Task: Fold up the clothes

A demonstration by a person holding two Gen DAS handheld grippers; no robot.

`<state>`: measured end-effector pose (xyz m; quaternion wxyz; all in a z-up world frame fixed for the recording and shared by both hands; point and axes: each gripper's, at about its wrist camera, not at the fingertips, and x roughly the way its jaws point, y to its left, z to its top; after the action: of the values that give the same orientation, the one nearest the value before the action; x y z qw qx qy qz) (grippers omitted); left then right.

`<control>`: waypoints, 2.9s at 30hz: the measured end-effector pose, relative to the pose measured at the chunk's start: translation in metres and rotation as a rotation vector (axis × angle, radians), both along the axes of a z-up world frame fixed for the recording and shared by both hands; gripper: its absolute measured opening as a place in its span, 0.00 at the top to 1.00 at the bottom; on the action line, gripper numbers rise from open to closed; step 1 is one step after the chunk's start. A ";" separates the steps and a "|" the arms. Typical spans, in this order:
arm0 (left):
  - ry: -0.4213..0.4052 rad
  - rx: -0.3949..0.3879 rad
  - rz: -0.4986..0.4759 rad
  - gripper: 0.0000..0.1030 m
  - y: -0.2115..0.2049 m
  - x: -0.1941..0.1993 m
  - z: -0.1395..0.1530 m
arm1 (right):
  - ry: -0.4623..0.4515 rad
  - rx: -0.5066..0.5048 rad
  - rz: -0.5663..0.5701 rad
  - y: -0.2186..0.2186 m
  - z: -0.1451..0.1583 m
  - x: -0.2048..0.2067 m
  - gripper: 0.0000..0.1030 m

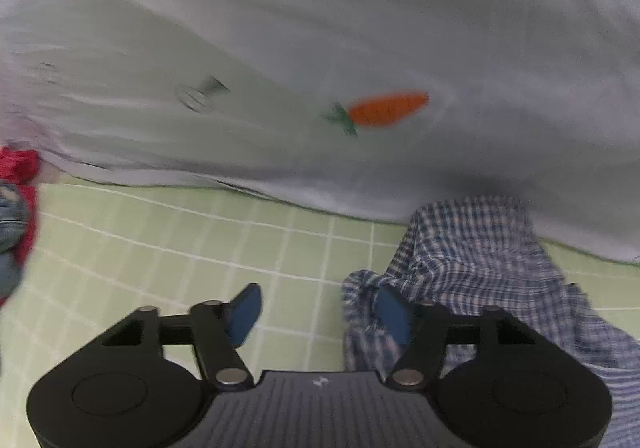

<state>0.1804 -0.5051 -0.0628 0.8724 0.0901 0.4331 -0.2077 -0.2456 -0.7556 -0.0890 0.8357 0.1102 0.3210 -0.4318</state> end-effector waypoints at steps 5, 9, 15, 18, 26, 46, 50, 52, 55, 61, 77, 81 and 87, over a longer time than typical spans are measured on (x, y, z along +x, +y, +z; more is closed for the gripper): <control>-0.026 -0.025 0.016 0.22 0.046 -0.051 0.030 | -0.081 -0.060 0.107 0.048 0.031 -0.006 0.93; 0.027 -0.014 -0.009 0.21 0.077 -0.106 0.023 | -0.128 -0.048 0.246 0.102 0.039 -0.010 0.93; 0.187 0.052 -0.107 0.21 0.110 -0.207 -0.027 | -0.097 0.026 0.463 0.190 0.016 -0.018 0.93; 0.241 0.102 -0.164 0.21 0.122 -0.248 -0.047 | -0.065 0.076 0.515 0.219 0.001 -0.027 0.93; 0.251 0.099 -0.207 0.21 0.133 -0.292 -0.045 | -0.046 0.164 0.508 0.254 -0.011 -0.067 0.83; 0.299 0.000 -0.389 0.22 0.048 -0.344 -0.051 | 0.090 0.262 0.243 0.219 -0.064 -0.168 0.01; 0.301 0.019 -0.414 0.31 0.037 -0.351 -0.059 | 0.112 0.248 0.268 0.217 -0.068 -0.164 0.00; 0.299 0.042 -0.413 0.40 0.034 -0.355 -0.063 | 0.108 0.245 0.275 0.217 -0.068 -0.166 0.00; 0.276 0.062 -0.414 0.55 0.033 -0.360 -0.065 | 0.101 0.240 0.286 0.218 -0.068 -0.169 0.00; 0.270 0.023 -0.373 0.89 0.043 -0.355 -0.057 | 0.096 0.234 0.287 0.218 -0.070 -0.169 0.00; 0.398 -0.255 -0.306 0.95 0.110 -0.363 -0.007 | 0.066 0.210 0.239 0.223 -0.072 -0.165 0.00; 0.419 -0.272 -0.260 0.95 0.142 -0.363 -0.006 | 0.062 0.207 0.223 0.225 -0.073 -0.162 0.00; 0.461 -0.276 -0.129 0.95 0.182 -0.354 -0.020 | 0.053 0.200 0.198 0.228 -0.074 -0.158 0.00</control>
<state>-0.1740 -0.3234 -0.0829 0.7399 -0.0521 0.5811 -0.3349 -0.4041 -0.5278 -0.1628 0.8504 0.1493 0.3937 -0.3156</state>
